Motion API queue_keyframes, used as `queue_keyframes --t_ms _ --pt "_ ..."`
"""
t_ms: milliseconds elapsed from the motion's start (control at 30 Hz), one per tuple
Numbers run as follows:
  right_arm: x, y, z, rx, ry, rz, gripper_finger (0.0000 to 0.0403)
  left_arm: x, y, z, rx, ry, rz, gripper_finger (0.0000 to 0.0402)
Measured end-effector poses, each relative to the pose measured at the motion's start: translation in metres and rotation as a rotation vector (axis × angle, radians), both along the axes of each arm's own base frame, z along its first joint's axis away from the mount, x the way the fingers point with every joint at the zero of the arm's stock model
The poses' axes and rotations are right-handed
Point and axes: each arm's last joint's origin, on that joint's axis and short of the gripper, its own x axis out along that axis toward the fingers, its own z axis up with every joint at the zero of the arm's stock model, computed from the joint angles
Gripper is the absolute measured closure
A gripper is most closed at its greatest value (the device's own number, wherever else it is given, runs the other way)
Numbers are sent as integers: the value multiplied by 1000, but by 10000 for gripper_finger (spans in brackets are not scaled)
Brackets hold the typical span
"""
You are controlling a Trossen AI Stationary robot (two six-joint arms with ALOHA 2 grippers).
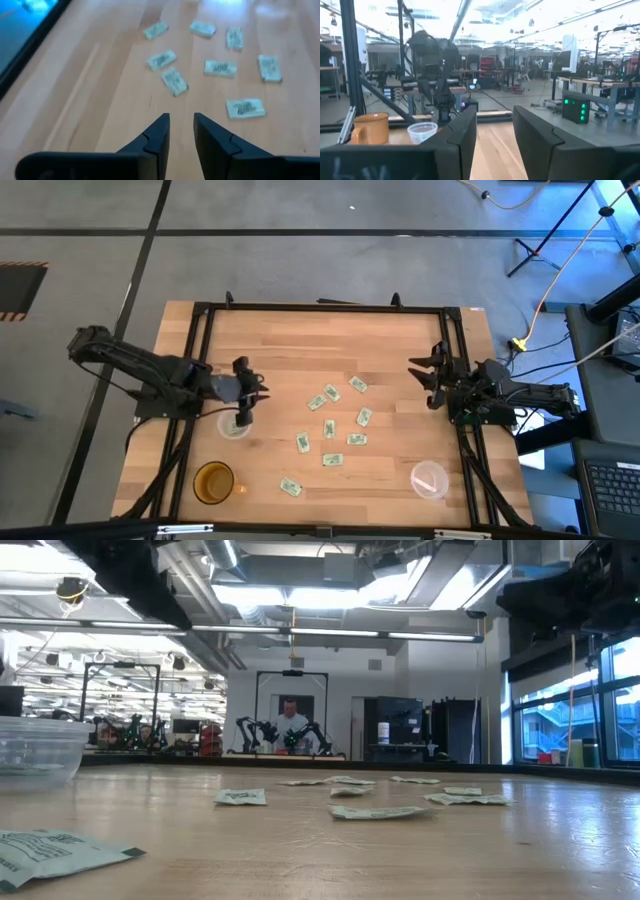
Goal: Pick and place items into bin
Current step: Put the green stevia packet into the right transparent bin
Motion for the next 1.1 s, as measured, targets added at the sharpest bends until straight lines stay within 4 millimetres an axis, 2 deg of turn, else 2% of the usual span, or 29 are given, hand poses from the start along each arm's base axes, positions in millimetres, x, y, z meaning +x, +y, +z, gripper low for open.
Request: queue_keyframes --t_ms 133,300,467,633,767,933,1100 --pt "0 0 -1 25 1 7 270 -13 15 -3 9 -130 -36 323" --pt "6 0 -4 31 73 16 270 -28 28 -19 -13 -305 -71 328" --pt "18 -1 7 66 174 19 270 -38 34 -39 -15 -453 -118 329" --pt "44 -3 16 87 391 24 270 -43 39 -56 -5 -572 -95 329" --pt "71 -4 14 140 615 32 270 -44 42 -63 2 -606 -75 329" --pt "107 -5 1 226 803 80 270 -44 44 -64 23 -603 -18 329" --pt "131 -6 -25 359 950 94 270 -45 46 -64 52 -602 57 329"
